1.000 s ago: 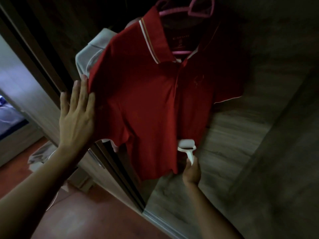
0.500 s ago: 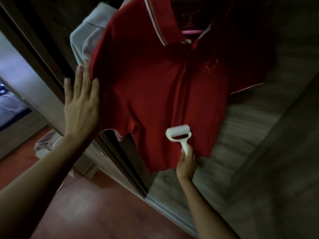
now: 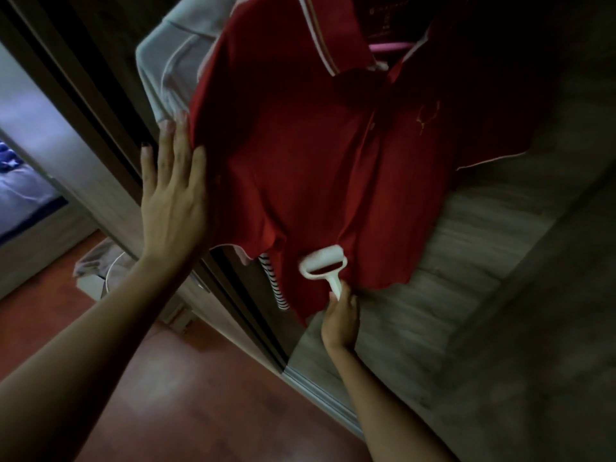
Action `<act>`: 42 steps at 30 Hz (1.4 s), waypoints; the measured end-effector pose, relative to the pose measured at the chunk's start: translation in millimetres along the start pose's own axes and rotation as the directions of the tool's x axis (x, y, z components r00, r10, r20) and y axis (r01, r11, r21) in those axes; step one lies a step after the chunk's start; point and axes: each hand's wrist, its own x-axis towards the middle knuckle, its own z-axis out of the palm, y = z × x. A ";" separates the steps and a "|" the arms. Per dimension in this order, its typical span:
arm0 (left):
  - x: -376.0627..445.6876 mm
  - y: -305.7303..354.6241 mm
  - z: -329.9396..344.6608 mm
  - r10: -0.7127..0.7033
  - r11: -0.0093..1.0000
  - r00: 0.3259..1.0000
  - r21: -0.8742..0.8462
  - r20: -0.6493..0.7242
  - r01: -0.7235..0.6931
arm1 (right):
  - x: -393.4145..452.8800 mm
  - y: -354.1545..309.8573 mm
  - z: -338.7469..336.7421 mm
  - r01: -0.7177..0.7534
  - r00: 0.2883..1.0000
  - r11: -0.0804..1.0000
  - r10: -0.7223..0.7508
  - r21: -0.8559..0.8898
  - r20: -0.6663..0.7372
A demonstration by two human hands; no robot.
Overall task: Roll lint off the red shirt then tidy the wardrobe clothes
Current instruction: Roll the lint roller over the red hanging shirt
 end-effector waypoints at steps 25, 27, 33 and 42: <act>-20.4 14.1 3.0 0.035 0.999 0.999 -0.004 0.008 -0.035 | 44.9 23.6 -82.1 -0.307 0.948 0.952 0.307 0.012 -0.090; -23.6 14.2 5.7 0.044 0.999 0.999 -0.010 0.014 -0.044 | 35.2 30.2 -86.3 -0.317 0.945 0.948 0.315 -0.004 -0.087; -30.5 21.6 8.7 0.062 0.997 0.997 -0.038 0.038 -0.061 | 8.1 19.8 -113.5 -0.273 0.954 0.962 0.271 0.004 -0.129; -48.0 36.0 -12.7 0.172 0.910 0.981 -0.368 -0.086 -0.192 | -44.3 -60.6 -160.4 -0.050 0.970 0.999 0.048 -0.003 -0.238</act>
